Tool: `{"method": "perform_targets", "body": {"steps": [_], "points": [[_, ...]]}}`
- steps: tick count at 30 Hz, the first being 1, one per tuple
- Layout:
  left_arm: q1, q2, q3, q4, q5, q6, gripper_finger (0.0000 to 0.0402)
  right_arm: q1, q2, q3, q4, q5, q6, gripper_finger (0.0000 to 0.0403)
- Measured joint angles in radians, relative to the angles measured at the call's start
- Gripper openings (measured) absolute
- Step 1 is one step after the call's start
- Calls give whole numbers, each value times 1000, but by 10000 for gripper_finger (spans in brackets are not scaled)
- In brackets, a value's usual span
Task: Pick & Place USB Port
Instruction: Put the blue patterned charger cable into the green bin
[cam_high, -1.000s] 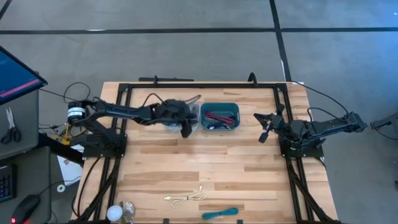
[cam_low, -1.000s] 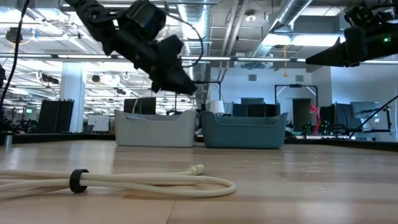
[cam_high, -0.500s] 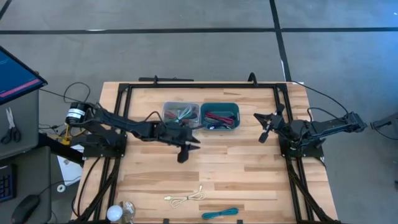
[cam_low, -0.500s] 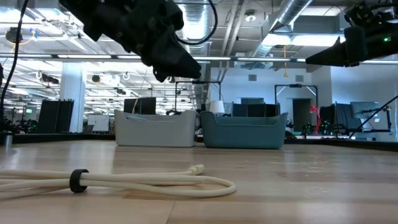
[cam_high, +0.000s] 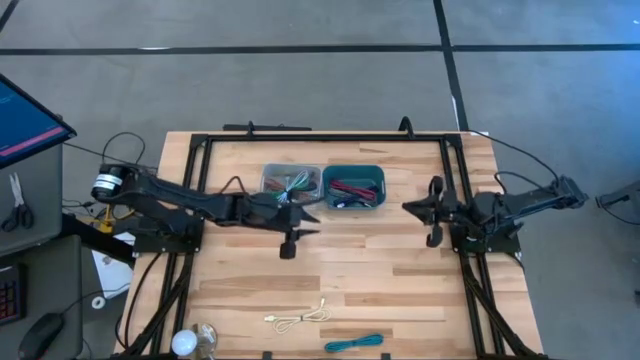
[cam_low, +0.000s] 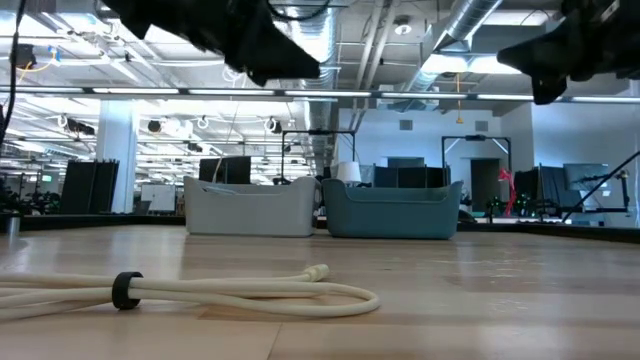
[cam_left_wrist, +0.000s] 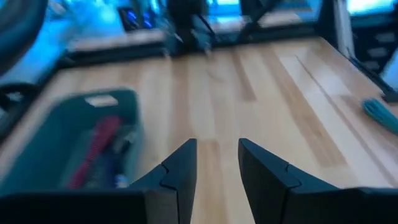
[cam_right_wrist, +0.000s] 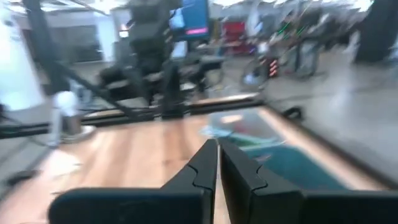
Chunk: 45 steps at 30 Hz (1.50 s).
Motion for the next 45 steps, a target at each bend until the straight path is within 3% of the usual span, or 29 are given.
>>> {"method": "perform_targets", "body": {"steps": [8, 15, 23, 34, 45], "points": [[19, -112, 1, -63, -39, -4, 117, 117, 110, 64, -73, -51, 216, 13], [19, -137, 1, -125, -39, -4, 117, 213, 354, 166, -76, -51, 331, 13], [19, -137, 1, -125, -39, -9, 117, 271, 635, 367, -93, -53, 350, 13], [19, -137, 1, -125, -39, -65, 117, 353, 958, 674, -348, -79, 450, 13], [19, -137, 1, -131, -38, -125, 117, 394, 1191, 866, -459, -373, 708, 13]]}}
